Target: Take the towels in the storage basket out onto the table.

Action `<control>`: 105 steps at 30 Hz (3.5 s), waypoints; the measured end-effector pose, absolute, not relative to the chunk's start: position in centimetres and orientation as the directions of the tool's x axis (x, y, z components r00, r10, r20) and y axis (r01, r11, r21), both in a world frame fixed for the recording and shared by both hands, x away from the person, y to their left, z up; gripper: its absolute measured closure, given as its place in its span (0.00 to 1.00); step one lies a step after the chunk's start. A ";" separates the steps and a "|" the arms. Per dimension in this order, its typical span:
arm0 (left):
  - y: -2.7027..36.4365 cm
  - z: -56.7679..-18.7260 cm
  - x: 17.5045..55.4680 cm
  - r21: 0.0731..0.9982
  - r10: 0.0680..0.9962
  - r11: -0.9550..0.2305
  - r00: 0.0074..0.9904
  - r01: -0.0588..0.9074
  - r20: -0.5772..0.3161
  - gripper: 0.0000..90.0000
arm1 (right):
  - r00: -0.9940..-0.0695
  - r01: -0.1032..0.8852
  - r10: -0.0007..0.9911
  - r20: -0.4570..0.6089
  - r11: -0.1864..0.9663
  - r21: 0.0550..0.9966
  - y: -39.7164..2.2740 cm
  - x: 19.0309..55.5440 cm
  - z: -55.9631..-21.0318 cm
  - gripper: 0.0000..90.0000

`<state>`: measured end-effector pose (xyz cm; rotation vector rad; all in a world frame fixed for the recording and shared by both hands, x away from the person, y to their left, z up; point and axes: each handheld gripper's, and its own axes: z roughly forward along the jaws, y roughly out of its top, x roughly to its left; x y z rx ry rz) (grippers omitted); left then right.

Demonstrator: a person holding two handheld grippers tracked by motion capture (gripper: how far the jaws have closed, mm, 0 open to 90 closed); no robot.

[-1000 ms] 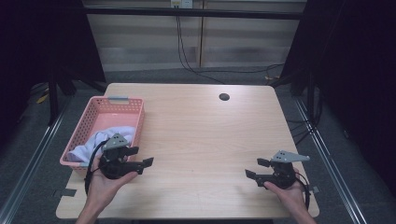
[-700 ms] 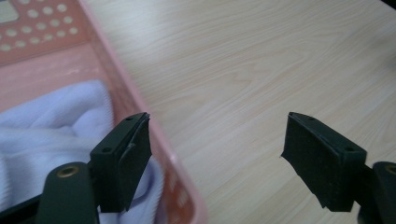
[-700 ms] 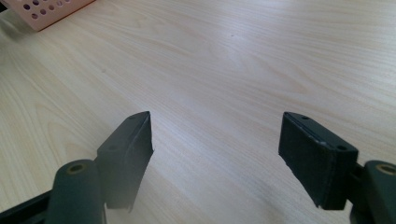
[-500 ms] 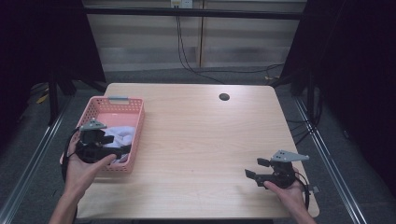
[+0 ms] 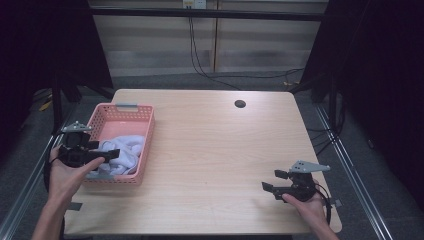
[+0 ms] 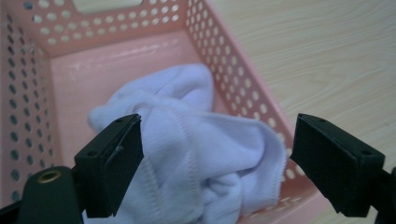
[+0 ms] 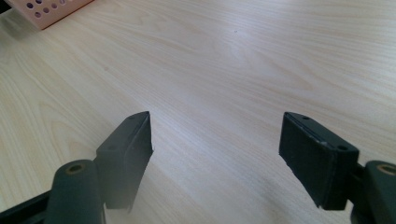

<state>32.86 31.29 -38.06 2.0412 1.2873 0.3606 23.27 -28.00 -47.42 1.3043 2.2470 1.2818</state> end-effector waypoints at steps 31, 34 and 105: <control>30.0 -43.9 39.7 0.307 0.899 -0.354 0.412 0.884 -0.151 0.00 | -0.606 0.584 0.773 0.189 0.271 0.765 -27.2 23.5 -47.8 0.30; 30.0 -44.4 40.5 0.266 0.901 -0.340 0.393 0.902 -0.182 0.00 | -0.610 0.585 0.768 0.196 0.270 0.765 -27.2 23.6 -47.8 0.30; 31.6 -41.4 40.5 0.348 0.882 -0.283 0.385 0.894 -0.271 0.51 | -0.590 0.601 0.777 0.220 0.240 0.762 -27.7 23.8 -47.6 0.30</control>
